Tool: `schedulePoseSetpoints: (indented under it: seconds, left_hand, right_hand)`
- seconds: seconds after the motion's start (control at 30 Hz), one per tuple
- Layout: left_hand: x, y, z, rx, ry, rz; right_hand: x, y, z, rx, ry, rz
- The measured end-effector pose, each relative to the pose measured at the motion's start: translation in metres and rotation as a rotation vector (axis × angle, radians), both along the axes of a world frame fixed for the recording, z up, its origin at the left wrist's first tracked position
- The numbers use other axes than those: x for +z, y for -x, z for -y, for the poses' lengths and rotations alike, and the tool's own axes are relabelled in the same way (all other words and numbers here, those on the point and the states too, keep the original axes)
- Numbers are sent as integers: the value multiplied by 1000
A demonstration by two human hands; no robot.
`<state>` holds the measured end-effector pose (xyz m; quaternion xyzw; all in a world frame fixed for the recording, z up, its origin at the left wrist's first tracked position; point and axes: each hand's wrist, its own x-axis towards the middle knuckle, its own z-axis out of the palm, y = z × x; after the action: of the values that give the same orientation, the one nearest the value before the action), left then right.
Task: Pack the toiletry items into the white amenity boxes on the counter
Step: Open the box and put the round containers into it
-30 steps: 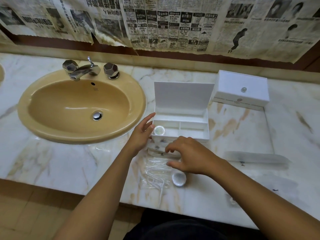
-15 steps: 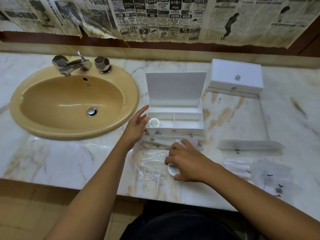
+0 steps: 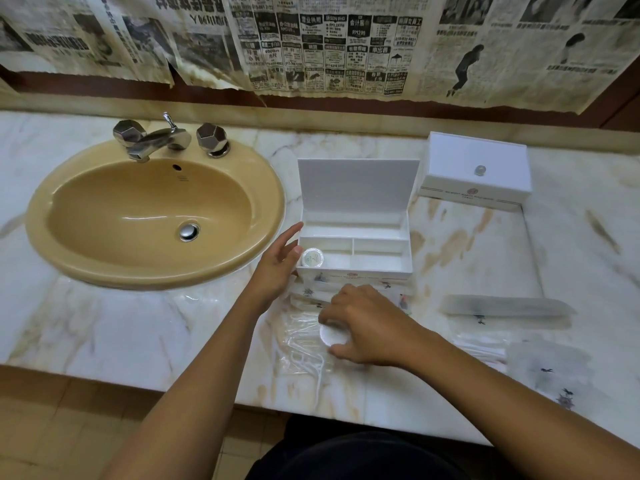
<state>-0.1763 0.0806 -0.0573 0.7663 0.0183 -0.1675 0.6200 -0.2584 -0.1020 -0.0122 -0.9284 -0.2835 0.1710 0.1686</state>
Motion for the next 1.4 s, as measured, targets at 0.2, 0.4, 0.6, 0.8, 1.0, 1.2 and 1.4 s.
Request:
schedulePoseSetpoints:
  seconds: [0.2, 0.4, 0.6, 0.8, 1.0, 1.2, 1.4]
  left_hand:
    - [0, -1, 0, -1, 16, -1]
    - [0, -2, -1, -8, 14, 3]
    - [-3, -4, -1, -13, 37, -10]
    - [-8, -5, -5, -18, 33, -30]
    - [-8, -5, -6, -20, 45, -17]
    - [-6, -5, -5, -20, 33, -12]
    - [-3, -3, -4, -9, 27, -19]
  right_hand:
    - [26, -52, -8, -335, -58, 64]
    - [14, -90, -24, -439, 22, 102]
    - [-2, -99, -40, -432, 91, 99]
    - [-5, -99, -40, -437, 91, 87]
    - [-7, -97, -39, -460, 49, 34]
    - [-4, -90, -32, -477, -52, -12]
    - [19, -64, -16, -338, -152, -15]
